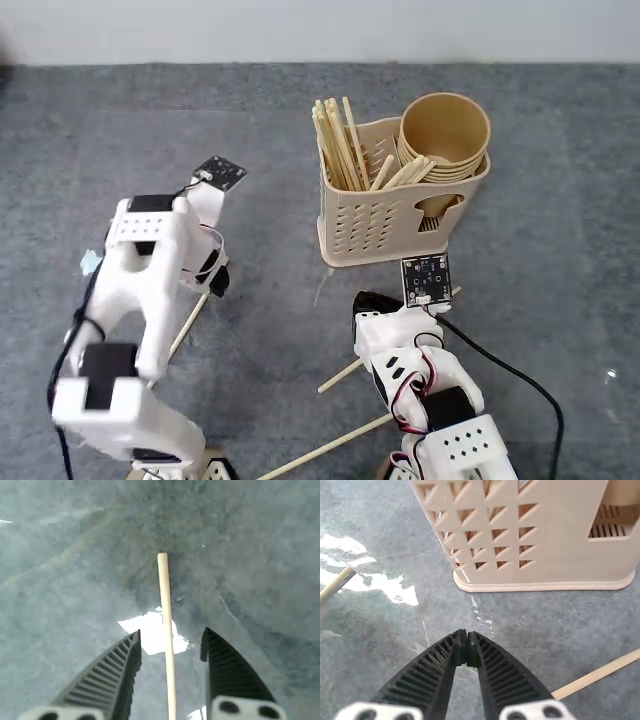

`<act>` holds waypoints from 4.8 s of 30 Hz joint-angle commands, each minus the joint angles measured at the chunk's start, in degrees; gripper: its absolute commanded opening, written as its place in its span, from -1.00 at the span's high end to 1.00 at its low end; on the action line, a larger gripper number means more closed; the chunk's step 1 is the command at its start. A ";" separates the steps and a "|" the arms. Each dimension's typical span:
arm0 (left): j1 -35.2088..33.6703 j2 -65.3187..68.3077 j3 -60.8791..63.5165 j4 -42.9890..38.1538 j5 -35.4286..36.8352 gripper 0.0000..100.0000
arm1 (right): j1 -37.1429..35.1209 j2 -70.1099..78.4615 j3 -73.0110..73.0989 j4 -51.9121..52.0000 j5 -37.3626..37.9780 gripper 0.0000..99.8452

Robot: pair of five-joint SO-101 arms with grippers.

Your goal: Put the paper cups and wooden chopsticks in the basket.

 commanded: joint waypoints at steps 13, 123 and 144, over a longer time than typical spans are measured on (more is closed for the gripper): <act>0.62 18.46 -16.75 7.47 -1.85 0.98 | -0.40 -0.84 0.79 -0.84 0.53 0.98; 3.87 -51.78 -0.92 -1.67 32.35 0.98 | 0.84 9.45 -42.20 45.23 -5.63 0.80; -3.78 -59.87 32.31 -20.04 27.87 0.97 | 14.37 46.99 -48.97 35.12 -13.80 0.85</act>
